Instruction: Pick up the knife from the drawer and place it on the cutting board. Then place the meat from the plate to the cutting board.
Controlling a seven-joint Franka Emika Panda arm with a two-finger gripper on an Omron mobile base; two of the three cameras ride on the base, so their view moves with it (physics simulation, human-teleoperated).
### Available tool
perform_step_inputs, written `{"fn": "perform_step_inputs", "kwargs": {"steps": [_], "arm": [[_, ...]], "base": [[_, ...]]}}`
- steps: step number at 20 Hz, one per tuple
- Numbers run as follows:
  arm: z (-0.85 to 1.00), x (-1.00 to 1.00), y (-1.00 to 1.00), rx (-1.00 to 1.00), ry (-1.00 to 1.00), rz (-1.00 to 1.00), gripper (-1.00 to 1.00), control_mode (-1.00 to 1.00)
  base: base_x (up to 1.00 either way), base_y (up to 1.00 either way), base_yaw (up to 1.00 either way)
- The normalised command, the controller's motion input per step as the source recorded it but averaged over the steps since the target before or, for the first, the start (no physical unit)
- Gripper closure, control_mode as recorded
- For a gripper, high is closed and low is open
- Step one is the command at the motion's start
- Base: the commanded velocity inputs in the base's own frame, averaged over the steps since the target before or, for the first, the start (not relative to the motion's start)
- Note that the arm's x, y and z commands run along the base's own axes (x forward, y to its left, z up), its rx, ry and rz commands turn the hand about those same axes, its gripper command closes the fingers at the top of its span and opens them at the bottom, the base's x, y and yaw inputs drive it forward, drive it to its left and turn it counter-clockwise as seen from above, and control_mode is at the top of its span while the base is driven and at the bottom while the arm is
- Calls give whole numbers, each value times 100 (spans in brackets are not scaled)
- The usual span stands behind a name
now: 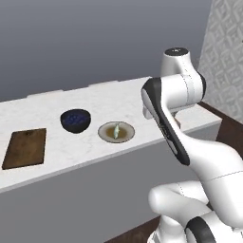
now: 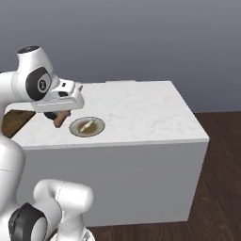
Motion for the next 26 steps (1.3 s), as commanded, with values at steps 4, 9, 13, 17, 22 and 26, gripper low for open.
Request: {"fn": "perform_step_inputs", "kwargs": {"steps": [4,9,13,17,22,26], "arm": [[0,0,0,0,0,0,100,100],[0,0,0,0,0,0,100,100],[0,0,0,0,0,0,100,100],[0,0,0,0,0,0,100,100],[0,0,0,0,0,0,100,100],[0,0,0,0,0,0,100,100]], "base": [[24,61,0],[31,60,7],[21,55,16],[8,54,22],[14,42,27],[23,26,23]]}}
